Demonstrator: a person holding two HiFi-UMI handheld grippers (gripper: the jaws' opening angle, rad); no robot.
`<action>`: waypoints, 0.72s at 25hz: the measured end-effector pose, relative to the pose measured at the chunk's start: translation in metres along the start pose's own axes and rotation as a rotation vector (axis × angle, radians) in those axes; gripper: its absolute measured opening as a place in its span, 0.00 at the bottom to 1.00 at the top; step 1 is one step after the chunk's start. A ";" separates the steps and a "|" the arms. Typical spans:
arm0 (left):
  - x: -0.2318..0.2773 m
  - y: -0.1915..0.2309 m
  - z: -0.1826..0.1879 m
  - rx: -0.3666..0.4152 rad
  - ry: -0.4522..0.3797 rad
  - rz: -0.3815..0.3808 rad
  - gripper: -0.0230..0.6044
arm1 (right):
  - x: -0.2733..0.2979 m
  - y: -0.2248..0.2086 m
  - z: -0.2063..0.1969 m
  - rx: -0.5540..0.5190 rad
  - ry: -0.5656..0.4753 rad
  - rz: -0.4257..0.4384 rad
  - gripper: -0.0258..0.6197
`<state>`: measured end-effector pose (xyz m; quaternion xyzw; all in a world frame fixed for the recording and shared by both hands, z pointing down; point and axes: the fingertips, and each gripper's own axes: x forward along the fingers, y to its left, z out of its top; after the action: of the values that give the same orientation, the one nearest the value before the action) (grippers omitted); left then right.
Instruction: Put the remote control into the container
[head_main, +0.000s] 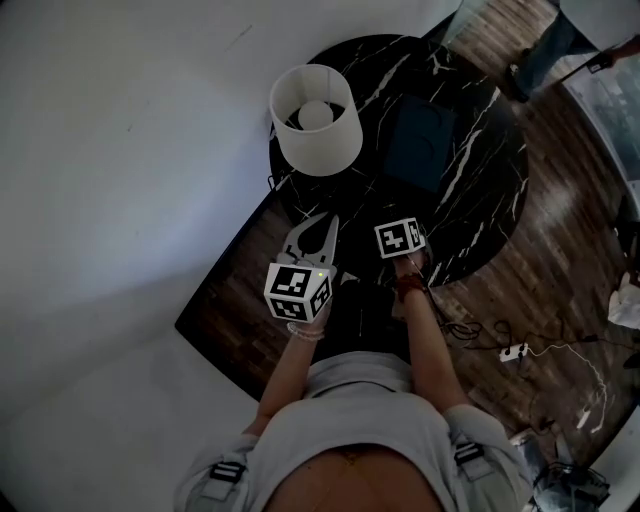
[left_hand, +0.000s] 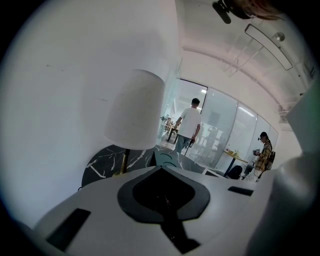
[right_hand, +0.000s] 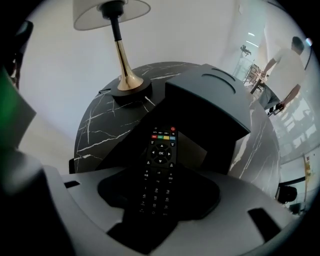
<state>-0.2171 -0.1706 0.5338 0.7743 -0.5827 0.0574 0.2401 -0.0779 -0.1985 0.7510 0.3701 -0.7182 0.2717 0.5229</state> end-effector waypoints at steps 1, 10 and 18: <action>0.001 0.000 0.000 -0.001 -0.001 -0.001 0.05 | 0.000 0.000 0.000 -0.004 0.003 -0.003 0.38; 0.003 0.001 0.002 0.002 -0.004 -0.012 0.05 | -0.002 0.002 0.000 0.020 -0.013 0.032 0.39; 0.004 -0.006 0.000 0.012 0.002 -0.024 0.05 | -0.015 -0.009 -0.001 0.061 -0.039 0.032 0.39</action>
<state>-0.2102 -0.1729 0.5337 0.7824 -0.5729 0.0589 0.2368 -0.0676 -0.1992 0.7366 0.3797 -0.7254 0.2943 0.4930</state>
